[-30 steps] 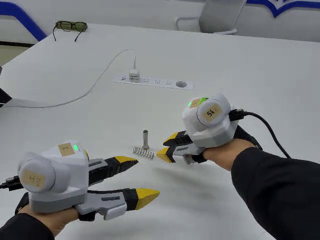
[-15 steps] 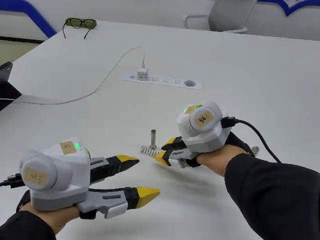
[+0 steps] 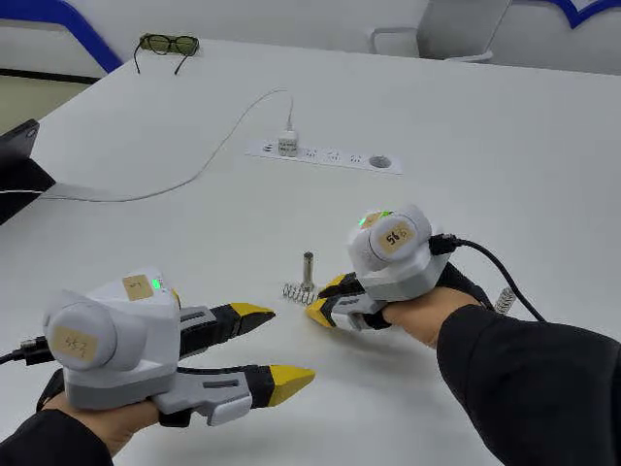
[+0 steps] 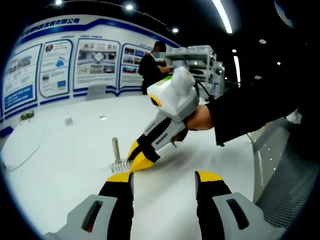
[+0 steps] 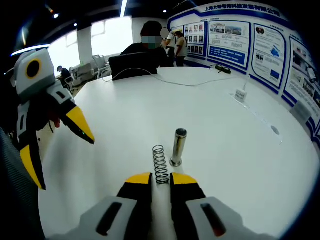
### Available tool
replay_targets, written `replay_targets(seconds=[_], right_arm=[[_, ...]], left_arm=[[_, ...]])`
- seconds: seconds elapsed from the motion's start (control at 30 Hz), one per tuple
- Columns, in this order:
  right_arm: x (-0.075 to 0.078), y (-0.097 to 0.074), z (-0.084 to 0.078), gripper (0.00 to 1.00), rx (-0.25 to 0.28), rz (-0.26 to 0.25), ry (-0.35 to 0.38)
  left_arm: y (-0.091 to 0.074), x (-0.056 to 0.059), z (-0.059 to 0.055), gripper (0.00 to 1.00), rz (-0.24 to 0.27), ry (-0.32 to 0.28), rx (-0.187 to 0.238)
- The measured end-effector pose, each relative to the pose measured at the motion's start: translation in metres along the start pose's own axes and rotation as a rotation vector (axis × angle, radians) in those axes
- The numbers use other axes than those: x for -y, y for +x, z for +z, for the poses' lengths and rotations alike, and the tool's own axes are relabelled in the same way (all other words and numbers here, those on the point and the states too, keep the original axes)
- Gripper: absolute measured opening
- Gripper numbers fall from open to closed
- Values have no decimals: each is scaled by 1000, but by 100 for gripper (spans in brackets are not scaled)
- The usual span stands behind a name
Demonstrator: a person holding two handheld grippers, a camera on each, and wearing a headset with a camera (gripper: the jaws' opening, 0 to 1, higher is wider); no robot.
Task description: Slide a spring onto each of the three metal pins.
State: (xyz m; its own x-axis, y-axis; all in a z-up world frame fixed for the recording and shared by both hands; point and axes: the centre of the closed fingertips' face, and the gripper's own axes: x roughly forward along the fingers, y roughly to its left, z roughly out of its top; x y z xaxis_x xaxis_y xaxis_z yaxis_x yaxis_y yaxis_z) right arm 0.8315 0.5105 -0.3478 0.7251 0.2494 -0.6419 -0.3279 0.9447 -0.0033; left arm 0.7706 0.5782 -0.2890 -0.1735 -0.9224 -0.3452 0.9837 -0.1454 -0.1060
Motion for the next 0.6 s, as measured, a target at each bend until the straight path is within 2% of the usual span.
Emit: replay_targets(seconds=[0.3,0.6], right_arm=[[-3,-3,0,12,-3,6,5],[-11,-19,4,12,-12,21,-17]], left_arm=[[0,-1,0,50,8,-1,-4],[0,2,2,50,4,15,-7]])
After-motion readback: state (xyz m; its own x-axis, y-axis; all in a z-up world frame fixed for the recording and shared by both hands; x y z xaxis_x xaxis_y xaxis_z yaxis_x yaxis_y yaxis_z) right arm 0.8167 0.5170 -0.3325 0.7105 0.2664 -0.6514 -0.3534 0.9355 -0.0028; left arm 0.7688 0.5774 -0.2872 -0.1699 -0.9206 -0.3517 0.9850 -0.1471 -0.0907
